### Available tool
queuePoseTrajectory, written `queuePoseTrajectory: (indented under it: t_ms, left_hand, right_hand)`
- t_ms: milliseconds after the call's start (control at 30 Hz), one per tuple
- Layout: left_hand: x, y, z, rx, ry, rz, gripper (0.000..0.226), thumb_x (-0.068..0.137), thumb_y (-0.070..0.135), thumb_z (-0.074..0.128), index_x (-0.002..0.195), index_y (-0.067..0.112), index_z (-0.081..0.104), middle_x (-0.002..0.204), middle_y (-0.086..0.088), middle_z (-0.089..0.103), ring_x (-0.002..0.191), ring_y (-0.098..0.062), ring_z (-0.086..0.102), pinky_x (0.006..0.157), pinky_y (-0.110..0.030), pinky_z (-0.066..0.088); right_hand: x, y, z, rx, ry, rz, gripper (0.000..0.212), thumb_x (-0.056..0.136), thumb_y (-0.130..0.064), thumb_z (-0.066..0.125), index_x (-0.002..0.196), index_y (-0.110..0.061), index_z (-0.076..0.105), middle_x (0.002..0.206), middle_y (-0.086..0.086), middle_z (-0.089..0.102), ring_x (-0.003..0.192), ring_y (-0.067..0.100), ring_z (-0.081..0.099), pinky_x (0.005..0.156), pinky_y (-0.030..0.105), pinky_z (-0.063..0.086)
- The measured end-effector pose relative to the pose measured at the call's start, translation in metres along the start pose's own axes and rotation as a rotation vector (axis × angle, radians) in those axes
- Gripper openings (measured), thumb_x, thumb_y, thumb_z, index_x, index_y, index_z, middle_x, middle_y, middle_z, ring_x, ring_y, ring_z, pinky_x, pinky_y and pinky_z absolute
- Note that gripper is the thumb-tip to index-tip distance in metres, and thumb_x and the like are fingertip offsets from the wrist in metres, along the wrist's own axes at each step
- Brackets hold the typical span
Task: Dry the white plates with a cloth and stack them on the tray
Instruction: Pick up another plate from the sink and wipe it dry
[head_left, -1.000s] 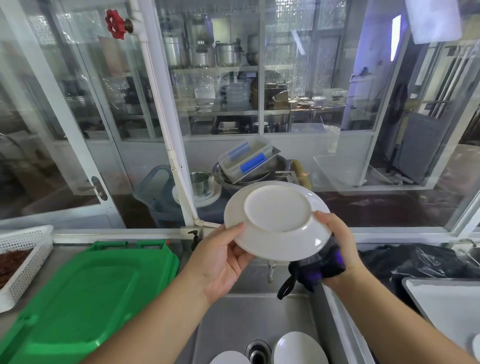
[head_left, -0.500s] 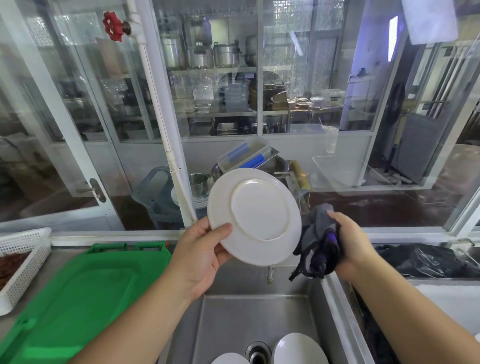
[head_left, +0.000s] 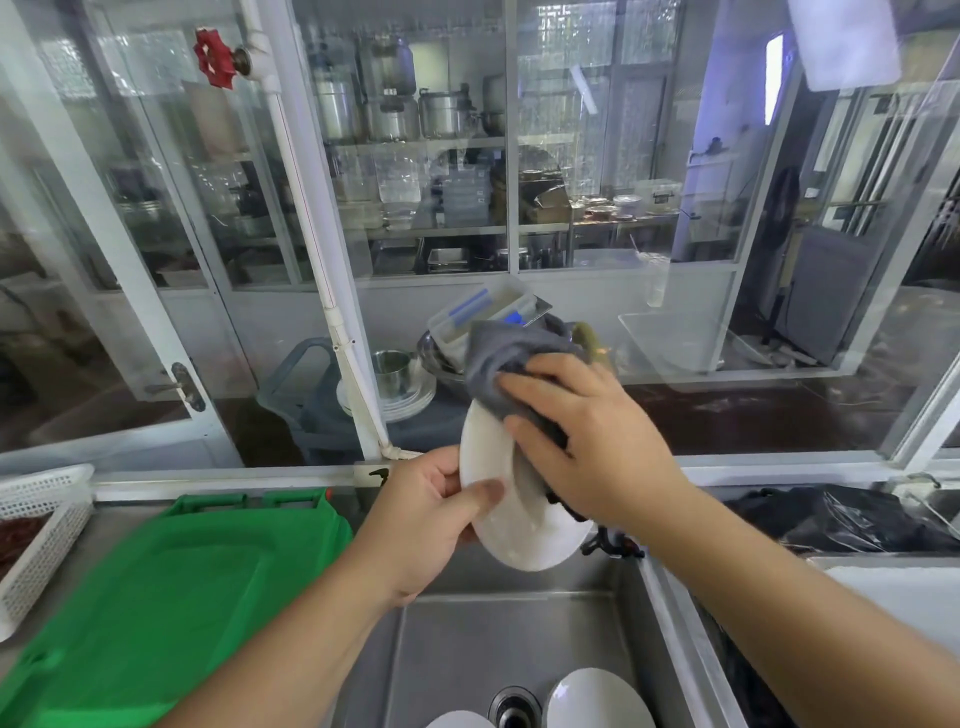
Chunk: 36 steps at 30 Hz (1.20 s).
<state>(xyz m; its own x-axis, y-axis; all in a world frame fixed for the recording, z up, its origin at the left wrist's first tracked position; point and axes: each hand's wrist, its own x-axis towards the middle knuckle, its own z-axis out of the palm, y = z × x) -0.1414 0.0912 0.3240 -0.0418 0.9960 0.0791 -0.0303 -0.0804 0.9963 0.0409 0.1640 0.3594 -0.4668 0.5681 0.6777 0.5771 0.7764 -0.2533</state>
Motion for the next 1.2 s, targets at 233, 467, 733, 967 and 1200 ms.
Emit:
queuePoseTrajectory:
  t_ms: [233, 467, 733, 967, 1200]
  left_hand:
    - [-0.008, -0.008, 0.002, -0.069, -0.034, 0.057, 0.019, 0.08, 0.027, 0.081, 0.098, 0.021, 0.081, 0.095, -0.005, 0.08, 0.089, -0.013, 0.072, 0.078, -0.034, 0.062]
    - [-0.014, -0.001, -0.001, -0.099, 0.002, 0.057, 0.03, 0.093, 0.004, 0.07, 0.108, 0.028, 0.082, 0.107, -0.014, 0.08, 0.095, -0.026, 0.077, 0.087, -0.042, 0.063]
    - [-0.012, 0.001, 0.006, -0.106, 0.0, 0.081, 0.02, 0.08, 0.023, 0.078, 0.099, 0.023, 0.082, 0.1, -0.008, 0.081, 0.092, -0.015, 0.073, 0.078, -0.036, 0.062]
    - [-0.019, 0.006, 0.003, -0.173, 0.069, 0.095, 0.027, 0.083, 0.013, 0.076, 0.104, 0.028, 0.083, 0.107, -0.013, 0.08, 0.095, -0.022, 0.077, 0.081, -0.036, 0.065]
    - [-0.022, 0.007, 0.005, -0.153, 0.144, 0.179, 0.029, 0.084, 0.016, 0.071, 0.104, 0.033, 0.083, 0.108, -0.006, 0.081, 0.099, -0.021, 0.077, 0.075, -0.033, 0.063]
  right_hand:
    - [0.002, -0.022, -0.001, -0.154, -0.033, -0.323, 0.031, 0.099, -0.03, 0.062, 0.127, -0.022, 0.074, 0.128, 0.003, 0.066, 0.098, 0.034, 0.057, 0.08, 0.045, 0.054]
    - [0.031, 0.022, -0.006, 0.094, 0.043, 0.458, 0.038, 0.106, -0.032, 0.057, 0.141, -0.019, 0.064, 0.139, 0.005, 0.06, 0.129, 0.033, 0.055, 0.11, 0.043, 0.043]
    - [0.009, -0.025, -0.004, -0.025, -0.088, -0.287, 0.035, 0.089, -0.028, 0.066, 0.123, -0.024, 0.074, 0.122, -0.002, 0.063, 0.103, 0.028, 0.057, 0.079, 0.043, 0.054]
    - [0.036, 0.014, -0.02, 0.32, -0.055, 0.31, 0.018, 0.104, -0.039, 0.06, 0.12, -0.036, 0.066, 0.124, -0.007, 0.057, 0.127, 0.02, 0.053, 0.113, 0.043, 0.04]
    - [0.012, 0.046, -0.005, 0.8, -0.049, 0.738, 0.015, 0.102, -0.04, 0.065, 0.116, -0.044, 0.065, 0.136, 0.008, 0.062, 0.118, 0.026, 0.068, 0.105, 0.051, 0.055]
